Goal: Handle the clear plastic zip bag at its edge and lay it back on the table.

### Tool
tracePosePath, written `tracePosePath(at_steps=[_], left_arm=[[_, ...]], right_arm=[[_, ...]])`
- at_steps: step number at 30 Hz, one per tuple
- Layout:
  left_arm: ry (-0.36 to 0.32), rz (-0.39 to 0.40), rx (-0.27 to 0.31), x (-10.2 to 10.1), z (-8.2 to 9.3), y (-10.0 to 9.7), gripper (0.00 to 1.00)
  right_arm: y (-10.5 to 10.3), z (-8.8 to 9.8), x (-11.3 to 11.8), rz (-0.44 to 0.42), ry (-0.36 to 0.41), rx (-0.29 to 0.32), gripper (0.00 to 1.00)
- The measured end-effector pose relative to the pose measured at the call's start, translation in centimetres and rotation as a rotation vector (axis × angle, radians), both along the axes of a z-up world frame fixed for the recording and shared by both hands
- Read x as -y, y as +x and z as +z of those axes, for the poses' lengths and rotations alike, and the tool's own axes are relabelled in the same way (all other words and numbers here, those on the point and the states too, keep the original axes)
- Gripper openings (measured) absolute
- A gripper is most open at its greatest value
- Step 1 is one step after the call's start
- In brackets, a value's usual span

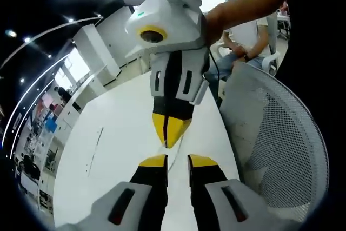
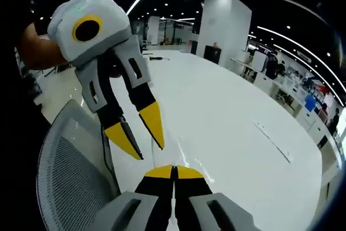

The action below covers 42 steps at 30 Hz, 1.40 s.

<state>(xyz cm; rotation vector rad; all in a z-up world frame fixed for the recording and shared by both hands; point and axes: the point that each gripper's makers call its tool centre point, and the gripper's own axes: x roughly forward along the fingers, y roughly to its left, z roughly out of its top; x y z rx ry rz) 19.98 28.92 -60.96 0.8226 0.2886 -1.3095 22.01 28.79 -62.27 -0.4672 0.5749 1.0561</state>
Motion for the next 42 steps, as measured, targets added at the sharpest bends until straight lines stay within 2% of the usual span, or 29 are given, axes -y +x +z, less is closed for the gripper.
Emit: tracePosePath(at_steps=[4, 9, 14, 19, 21, 31, 42], left_arm=[[0.045, 0.006, 0.034, -0.1, -0.5, 0.2, 0.00], [0.080, -0.007, 0.057, -0.4, -1.3, 0.1, 0.00], [0.088, -0.001, 0.047, -0.7, -1.9, -0.1, 0.00], [0.110, 0.006, 0.034, -0.9, -2.6, -0.3, 0.00], [0.116, 0.007, 0.034, -0.9, -2.8, -0.4, 0.00], [0.097, 0.027, 0.044, -0.7, -2.8, -0.5, 0.00], [0.081, 0.046, 0.018, -0.8, -2.9, -0.9, 0.00]], right_arm=[[0.2, 0.4, -0.1, -0.014, 0.007, -0.003, 0.00], [0.8, 1.2, -0.3, -0.031, 0.011, 0.010, 0.00], [1.5, 2.3, -0.2, -0.057, 0.036, 0.028, 0.00], [2.3, 3.7, -0.2, -0.093, 0.060, 0.066, 0.00], [2.7, 4.4, -0.2, -0.105, 0.076, 0.099, 0.00], [3.9, 6.3, 0.4, -0.144, 0.093, 0.168, 0.00], [4.4, 6.6, 1.1, -0.187, 0.086, 0.198, 0.00]])
